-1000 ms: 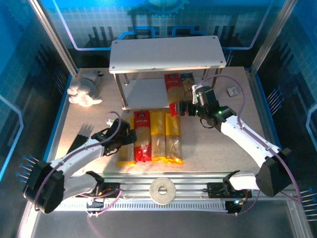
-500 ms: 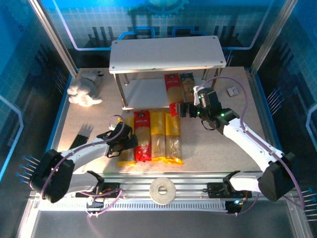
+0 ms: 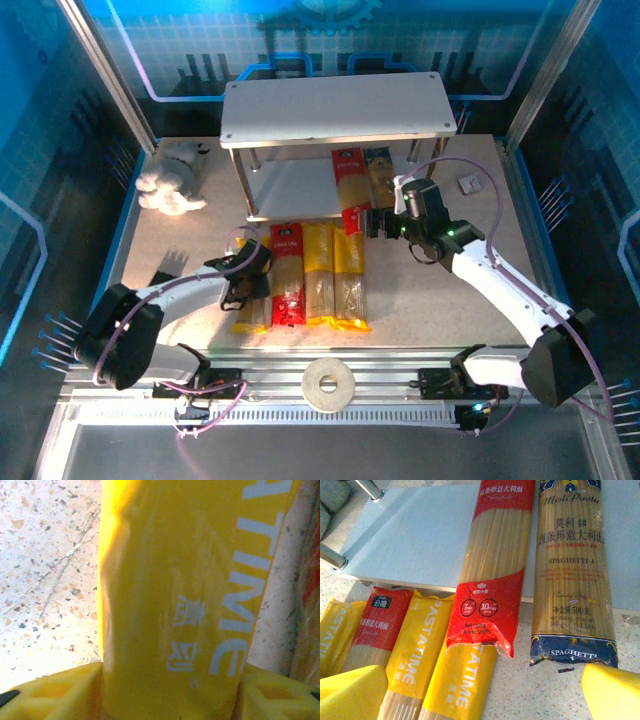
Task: Place and organize the pasta boxes and bags onto the shelf
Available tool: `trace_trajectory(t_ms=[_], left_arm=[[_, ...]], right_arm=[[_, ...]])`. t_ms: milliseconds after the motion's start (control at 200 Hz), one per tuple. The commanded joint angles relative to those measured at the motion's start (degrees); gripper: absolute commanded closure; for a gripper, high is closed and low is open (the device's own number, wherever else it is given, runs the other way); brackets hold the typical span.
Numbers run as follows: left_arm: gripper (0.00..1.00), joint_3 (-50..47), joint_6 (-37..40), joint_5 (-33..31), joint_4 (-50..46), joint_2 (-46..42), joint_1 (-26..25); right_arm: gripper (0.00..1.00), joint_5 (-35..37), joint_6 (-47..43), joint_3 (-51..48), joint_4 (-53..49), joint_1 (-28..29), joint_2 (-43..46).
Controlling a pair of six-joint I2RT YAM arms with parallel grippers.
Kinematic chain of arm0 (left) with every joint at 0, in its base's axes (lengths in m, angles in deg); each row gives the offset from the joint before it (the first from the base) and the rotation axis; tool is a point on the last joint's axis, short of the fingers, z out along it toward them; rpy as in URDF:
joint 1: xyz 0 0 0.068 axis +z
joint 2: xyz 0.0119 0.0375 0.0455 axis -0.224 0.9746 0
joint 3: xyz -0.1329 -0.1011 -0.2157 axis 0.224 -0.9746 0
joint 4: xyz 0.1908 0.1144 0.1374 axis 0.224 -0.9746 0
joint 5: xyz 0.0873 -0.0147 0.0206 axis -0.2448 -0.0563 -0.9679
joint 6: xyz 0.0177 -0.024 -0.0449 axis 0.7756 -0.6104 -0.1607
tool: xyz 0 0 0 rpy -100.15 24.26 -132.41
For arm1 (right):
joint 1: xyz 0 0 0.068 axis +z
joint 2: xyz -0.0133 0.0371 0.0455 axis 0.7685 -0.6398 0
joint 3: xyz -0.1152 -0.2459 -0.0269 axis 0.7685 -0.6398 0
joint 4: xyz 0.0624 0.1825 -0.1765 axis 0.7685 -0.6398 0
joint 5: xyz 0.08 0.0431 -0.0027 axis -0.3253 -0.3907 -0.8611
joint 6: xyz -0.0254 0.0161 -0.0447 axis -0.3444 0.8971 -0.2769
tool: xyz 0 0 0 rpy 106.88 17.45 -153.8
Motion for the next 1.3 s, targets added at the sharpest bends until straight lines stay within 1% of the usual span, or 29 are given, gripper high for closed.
trace_trajectory(t_ms=[0,25,60,180,320,540,605,675,775,915,1076,1296], left_arm=[[0.57,-0.45,1.10,10.99,3.53,2.49,-0.68],[0.61,-0.25,1.15,11.23,3.05,2.19,-0.68],[0.65,0.00,1.28,11.59,2.41,1.48,-0.68],[0.72,0.81,1.76,13.24,-0.41,-2.20,-0.68],[0.73,1.74,2.32,14.71,-5.71,-9.84,-0.68],[0.74,6.60,3.21,13.00,-17.68,-21.45,-0.68],[0.74,8.32,3.31,13.16,-18.74,-23.54,-0.68],[0.73,10.12,3.28,14.02,-17.50,-23.99,-0.68],[0.74,12.30,3.56,15.05,-13.16,-22.38,-0.68],[0.73,16.52,5.17,15.98,-5.45,-16.91,-0.68],[0.73,22.70,8.02,14.44,2.43,-6.13,-0.60],[0.74,33.56,9.95,11.51,8.17,8.86,-0.06]], right_arm=[[0.00,-1.07,-0.10,-0.34,0.95,-0.79,1.54],[0.00,-1.08,-0.07,-0.38,1.00,-0.79,1.60],[0.00,-1.13,-0.06,-0.39,1.12,-0.82,1.68],[0.00,-1.11,0.07,-0.47,1.11,-0.77,2.03],[0.00,-0.31,-0.09,-0.71,0.95,-0.87,2.92],[0.00,0.25,-0.56,-0.90,0.72,-1.46,3.86],[0.00,0.27,-0.55,-0.92,0.64,-1.62,3.74],[0.00,0.17,-0.42,-0.91,0.65,-1.62,3.74],[0.00,-0.74,-0.53,-0.48,0.30,-1.58,3.78],[0.00,-0.77,-1.02,-0.07,-1.71,-1.57,4.24],[0.00,-0.46,-1.54,-0.30,-3.21,-1.56,5.31],[0.00,0.15,-2.24,-0.34,-5.33,-1.69,6.54]])
